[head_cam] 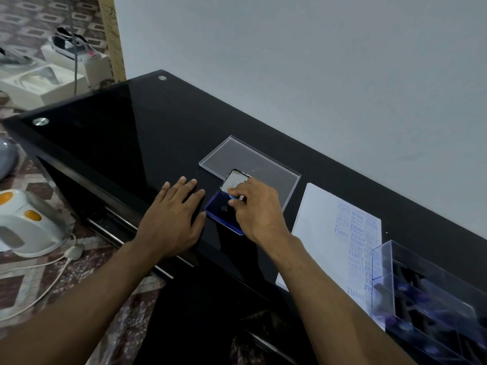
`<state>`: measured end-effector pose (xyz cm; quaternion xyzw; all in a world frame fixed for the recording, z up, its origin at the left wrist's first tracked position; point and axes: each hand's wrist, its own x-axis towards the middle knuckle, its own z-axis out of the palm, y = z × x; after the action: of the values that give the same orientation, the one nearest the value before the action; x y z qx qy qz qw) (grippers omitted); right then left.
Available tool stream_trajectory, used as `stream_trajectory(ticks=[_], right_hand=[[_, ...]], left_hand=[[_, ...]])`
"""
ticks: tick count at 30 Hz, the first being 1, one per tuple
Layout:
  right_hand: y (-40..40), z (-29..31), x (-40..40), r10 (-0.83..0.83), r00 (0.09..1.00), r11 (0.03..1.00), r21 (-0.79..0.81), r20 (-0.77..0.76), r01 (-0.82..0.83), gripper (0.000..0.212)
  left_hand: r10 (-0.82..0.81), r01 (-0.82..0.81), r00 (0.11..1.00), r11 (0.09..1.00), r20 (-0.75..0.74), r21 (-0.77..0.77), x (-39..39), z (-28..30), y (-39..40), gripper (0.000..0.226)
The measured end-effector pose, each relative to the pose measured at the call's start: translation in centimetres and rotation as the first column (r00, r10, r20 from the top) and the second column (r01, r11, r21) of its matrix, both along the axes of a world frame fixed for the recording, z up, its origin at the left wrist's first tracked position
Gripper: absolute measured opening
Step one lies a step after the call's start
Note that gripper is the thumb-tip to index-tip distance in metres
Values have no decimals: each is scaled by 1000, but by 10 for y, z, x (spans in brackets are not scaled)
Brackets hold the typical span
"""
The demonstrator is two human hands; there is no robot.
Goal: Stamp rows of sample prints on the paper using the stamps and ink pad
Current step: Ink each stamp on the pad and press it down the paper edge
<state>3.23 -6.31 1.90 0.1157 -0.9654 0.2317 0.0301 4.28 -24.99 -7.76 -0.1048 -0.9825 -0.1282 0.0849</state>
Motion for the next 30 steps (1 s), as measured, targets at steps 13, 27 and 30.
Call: stream_trajectory(ticks=[13, 27, 30], right_hand=[[3, -1, 3, 1, 1000, 1000, -23, -14, -1, 19], [3, -7, 3, -13, 1000, 999, -51, -29, 11, 21], [3, -8, 3, -19, 999, 998, -62, -26, 18, 22]], left_hand=[[-1, 1, 1000, 1000, 9, -7, 0, 0, 0, 69], [-1, 1, 1000, 1000, 15, -7, 0, 0, 0, 69], [-2, 2, 1000, 1000, 15, -4, 0, 1, 0, 69]])
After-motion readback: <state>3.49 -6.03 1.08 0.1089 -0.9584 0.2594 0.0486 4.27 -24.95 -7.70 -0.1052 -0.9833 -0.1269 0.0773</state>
